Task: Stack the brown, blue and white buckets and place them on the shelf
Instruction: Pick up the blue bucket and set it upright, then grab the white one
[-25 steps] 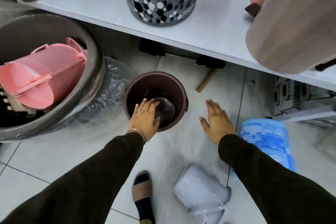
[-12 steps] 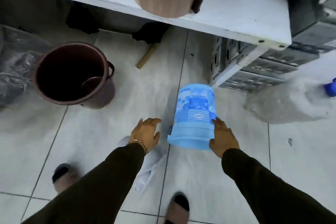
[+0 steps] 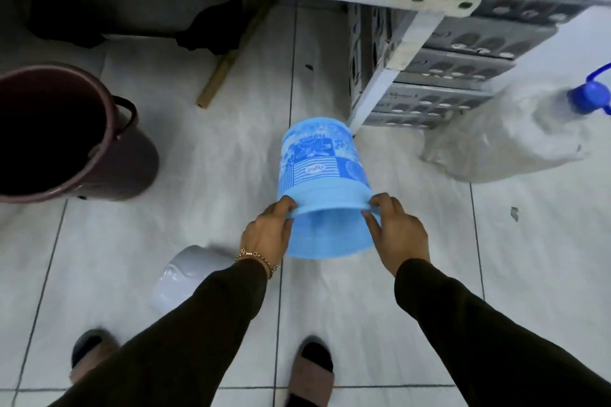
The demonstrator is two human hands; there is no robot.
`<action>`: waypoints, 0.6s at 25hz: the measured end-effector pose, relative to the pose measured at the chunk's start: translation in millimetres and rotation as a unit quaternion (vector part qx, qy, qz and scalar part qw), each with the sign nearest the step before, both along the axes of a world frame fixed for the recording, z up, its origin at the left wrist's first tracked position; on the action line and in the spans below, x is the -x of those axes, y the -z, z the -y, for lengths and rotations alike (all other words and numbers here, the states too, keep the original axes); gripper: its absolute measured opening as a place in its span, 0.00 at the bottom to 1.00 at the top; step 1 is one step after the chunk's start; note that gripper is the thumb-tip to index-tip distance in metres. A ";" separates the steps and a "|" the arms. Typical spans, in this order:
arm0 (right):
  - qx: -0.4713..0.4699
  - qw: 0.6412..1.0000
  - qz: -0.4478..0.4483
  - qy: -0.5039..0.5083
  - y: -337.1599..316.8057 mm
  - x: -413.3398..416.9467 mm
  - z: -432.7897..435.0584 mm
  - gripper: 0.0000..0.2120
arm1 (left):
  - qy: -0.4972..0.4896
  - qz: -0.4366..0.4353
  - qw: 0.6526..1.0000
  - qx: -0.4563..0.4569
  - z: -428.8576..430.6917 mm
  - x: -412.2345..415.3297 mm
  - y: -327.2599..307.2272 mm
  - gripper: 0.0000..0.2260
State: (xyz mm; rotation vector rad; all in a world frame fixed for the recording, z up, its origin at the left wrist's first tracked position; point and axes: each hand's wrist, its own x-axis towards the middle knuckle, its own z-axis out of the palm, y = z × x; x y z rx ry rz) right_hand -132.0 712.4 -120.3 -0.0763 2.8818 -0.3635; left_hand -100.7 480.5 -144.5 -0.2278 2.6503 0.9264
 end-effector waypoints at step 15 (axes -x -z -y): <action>0.006 0.994 0.112 0.000 -3.7 67.2 -5.7 0.31 | -0.303 0.126 0.920 -0.214 29.9 96.2 -6.1 0.18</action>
